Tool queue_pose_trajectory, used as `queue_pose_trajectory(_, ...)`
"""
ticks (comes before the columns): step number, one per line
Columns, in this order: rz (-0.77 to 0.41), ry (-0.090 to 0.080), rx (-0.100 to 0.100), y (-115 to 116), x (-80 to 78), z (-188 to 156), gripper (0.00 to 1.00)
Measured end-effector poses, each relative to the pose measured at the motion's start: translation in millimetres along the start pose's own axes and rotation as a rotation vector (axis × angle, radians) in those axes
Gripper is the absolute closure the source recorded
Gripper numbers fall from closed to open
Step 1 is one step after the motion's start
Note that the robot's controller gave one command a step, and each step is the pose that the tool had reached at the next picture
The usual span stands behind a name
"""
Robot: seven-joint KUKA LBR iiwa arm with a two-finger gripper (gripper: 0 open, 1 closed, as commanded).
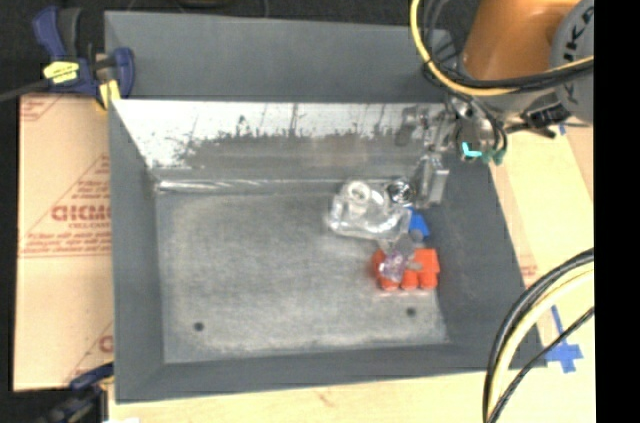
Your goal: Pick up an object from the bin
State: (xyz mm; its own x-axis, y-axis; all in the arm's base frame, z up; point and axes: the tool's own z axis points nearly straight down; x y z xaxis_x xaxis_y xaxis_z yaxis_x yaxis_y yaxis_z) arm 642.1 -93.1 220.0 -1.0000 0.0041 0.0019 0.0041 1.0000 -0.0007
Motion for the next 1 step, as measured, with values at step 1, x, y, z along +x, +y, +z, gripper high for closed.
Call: queue_pose_trajectory(1,0.126,0.009,-0.004,-31.4,0.1,133.2,0.0)
